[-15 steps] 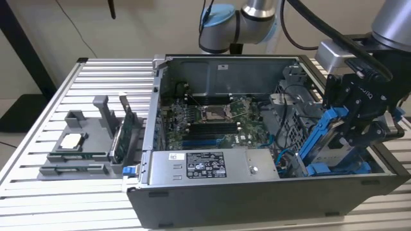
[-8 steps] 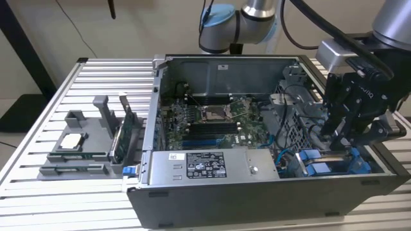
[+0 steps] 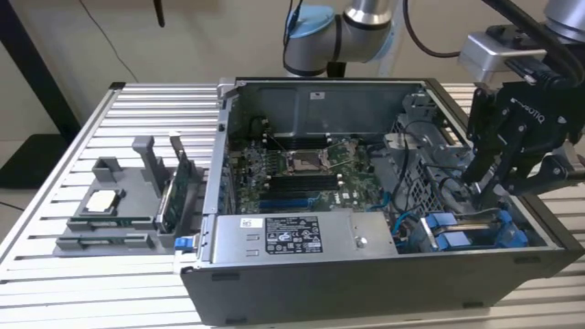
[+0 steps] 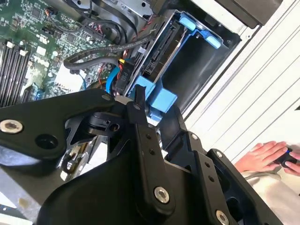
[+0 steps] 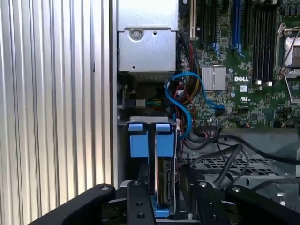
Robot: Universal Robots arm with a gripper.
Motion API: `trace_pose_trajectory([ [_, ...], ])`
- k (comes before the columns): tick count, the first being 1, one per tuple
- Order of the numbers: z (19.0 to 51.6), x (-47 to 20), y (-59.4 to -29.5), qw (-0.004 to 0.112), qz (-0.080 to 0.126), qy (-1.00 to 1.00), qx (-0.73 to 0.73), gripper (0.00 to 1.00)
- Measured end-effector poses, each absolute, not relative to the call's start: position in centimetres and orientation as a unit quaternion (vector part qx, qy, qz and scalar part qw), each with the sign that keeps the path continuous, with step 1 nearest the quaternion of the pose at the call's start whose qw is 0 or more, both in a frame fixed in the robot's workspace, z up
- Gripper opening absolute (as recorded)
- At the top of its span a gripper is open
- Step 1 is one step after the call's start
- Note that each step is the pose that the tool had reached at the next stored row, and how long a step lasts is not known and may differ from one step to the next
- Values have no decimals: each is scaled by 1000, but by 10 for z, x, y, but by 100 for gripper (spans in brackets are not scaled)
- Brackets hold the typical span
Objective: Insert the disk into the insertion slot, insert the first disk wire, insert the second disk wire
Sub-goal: 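Insert the disk into the insertion slot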
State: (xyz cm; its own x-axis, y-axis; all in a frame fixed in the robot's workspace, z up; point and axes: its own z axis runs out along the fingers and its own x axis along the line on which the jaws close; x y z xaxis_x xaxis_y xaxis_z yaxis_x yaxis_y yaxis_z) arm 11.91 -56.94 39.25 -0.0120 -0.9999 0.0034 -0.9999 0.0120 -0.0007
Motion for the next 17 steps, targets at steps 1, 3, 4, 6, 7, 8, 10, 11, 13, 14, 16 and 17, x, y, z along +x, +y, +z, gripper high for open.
trace_pose_trajectory([
  [1, 393, 119, -569, 1, 1, -711, 703, 40],
  [3, 394, 119, -560, 1, 1, -711, 703, 40],
  [4, 394, 119, -557, 1, 1, -711, 703, 40],
  [6, 401, 119, -546, 1, 1, -711, 703, 40],
  [7, 401, 119, -545, 1, 1, -711, 703, 40],
  [8, 401, 119, -545, 1, 1, -711, 703, 40],
  [10, 401, 119, -545, 1, 1, -711, 703, 40],
  [11, 401, 119, -545, 1, 1, -711, 703, 40],
  [13, 401, 119, -544, 1, 1, -711, 703, 40],
  [14, 401, 119, -544, 1, 1, -711, 703, 40],
  [16, 400, 119, -543, 1, 1, -711, 703, 40],
  [17, 399, 119, -543, 1, 1, -711, 703, 40],
])
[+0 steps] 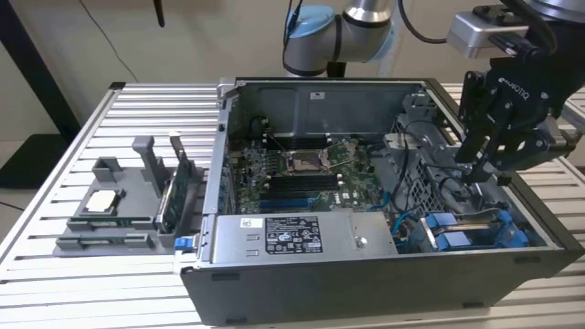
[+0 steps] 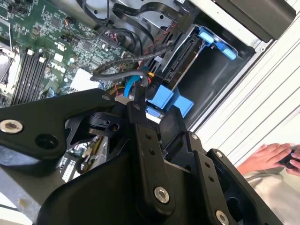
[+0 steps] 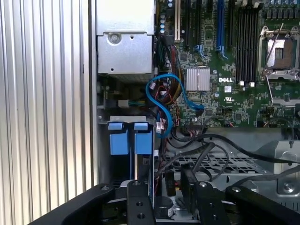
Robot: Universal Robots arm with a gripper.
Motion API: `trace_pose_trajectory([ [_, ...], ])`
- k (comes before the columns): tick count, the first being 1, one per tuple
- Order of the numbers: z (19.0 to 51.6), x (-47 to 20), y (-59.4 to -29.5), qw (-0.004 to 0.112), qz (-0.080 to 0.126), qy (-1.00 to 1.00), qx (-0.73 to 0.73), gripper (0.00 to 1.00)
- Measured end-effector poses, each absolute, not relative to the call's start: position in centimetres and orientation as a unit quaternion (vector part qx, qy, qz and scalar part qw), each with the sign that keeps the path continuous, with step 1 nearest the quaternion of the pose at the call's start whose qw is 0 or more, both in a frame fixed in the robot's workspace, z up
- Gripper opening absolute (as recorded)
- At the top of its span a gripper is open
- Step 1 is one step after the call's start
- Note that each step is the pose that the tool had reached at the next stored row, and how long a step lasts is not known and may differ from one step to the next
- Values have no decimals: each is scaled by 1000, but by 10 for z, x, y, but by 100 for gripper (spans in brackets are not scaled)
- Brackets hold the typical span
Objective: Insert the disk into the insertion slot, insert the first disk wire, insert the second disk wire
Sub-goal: 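Insert the disk into the insertion slot, then insert the first disk wire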
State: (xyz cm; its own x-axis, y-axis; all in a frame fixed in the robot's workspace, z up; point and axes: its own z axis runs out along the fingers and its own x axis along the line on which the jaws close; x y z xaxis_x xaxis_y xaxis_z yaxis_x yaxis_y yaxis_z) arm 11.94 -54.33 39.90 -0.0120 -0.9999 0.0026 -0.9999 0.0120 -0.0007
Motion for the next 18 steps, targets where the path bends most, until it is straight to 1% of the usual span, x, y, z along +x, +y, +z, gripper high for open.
trace_pose_trajectory([
  [18, 388, 127, -543, -1, 3, -709, 705, 40],
])
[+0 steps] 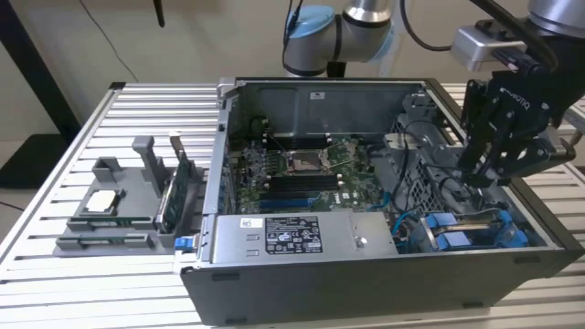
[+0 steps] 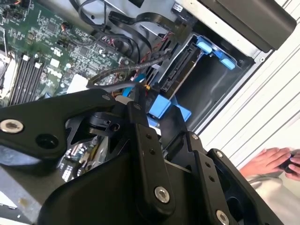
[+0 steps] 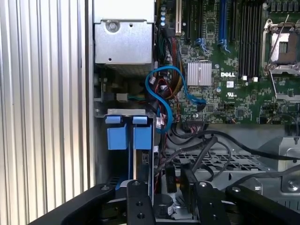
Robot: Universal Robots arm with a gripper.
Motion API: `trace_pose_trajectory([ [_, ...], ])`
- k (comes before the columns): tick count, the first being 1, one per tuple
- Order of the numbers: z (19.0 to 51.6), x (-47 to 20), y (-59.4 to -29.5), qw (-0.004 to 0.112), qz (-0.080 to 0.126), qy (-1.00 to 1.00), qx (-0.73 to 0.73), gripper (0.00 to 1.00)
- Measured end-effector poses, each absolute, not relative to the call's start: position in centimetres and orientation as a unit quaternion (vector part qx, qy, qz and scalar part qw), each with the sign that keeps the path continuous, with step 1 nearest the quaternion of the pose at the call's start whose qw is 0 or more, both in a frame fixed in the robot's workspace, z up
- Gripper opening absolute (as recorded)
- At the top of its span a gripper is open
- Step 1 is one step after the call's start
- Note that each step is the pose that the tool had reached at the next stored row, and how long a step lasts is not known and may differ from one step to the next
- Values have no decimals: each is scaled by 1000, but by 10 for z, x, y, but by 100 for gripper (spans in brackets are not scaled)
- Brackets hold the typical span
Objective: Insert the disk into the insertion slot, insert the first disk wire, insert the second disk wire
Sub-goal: 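Insert the first disk wire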
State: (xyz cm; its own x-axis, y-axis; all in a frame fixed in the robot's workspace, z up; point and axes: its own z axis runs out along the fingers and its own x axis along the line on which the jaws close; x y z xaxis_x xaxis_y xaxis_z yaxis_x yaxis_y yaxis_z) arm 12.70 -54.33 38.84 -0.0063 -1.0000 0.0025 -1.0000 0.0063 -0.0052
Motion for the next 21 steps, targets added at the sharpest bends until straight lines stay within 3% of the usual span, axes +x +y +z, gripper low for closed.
trace_pose_trajectory([
  [8, 385, 127, -543, 6, -2, 709, -705, 38],
  [9, 385, 127, -543, 6, -2, 709, -705, 31],
  [21, 385, 127, -546, 15, 8, 709, -705, 31],
])
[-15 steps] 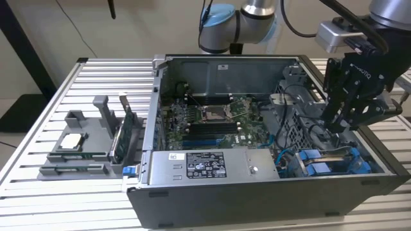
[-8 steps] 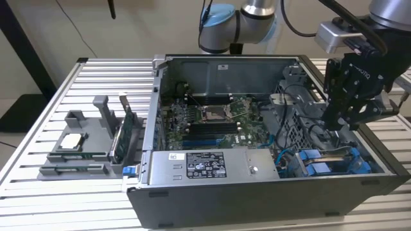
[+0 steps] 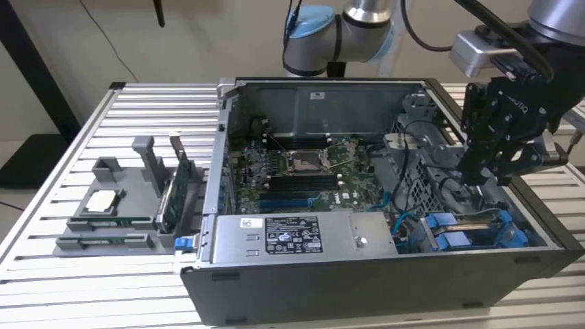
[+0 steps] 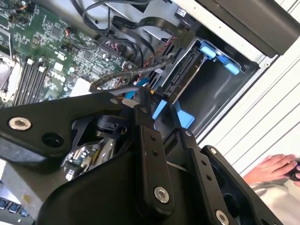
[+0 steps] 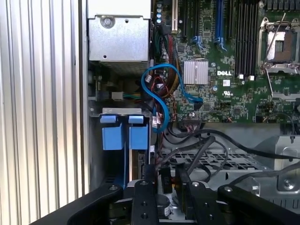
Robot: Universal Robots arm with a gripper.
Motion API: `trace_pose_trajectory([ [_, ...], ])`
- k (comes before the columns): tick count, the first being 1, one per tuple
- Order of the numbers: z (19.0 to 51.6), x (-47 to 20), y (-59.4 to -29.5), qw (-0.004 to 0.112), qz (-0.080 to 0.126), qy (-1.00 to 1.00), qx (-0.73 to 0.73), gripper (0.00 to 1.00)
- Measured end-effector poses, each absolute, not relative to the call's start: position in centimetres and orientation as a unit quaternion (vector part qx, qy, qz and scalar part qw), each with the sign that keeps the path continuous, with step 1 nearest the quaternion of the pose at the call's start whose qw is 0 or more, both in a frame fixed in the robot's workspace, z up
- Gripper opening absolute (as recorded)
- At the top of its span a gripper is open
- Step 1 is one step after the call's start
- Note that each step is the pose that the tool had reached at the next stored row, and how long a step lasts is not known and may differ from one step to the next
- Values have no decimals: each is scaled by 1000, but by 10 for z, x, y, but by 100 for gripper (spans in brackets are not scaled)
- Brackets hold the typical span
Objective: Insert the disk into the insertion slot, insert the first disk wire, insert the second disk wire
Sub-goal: 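Insert the first disk wire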
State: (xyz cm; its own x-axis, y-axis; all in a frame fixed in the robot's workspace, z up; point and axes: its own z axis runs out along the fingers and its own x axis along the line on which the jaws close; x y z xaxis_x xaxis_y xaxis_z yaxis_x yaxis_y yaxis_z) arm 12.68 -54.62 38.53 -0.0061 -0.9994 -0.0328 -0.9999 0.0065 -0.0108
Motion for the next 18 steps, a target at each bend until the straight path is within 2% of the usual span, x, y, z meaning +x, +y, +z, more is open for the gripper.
trace_pose_trajectory([
  [8, 385, 127, -547, 18, 10, 709, -705, 31],
  [14, 385, 126, -547, 27, 19, 709, -704, 29],
  [15, 385, 126, -547, 27, 20, 709, -704, 22],
  [18, 385, 126, -547, 28, 20, 709, -704, 22],
])
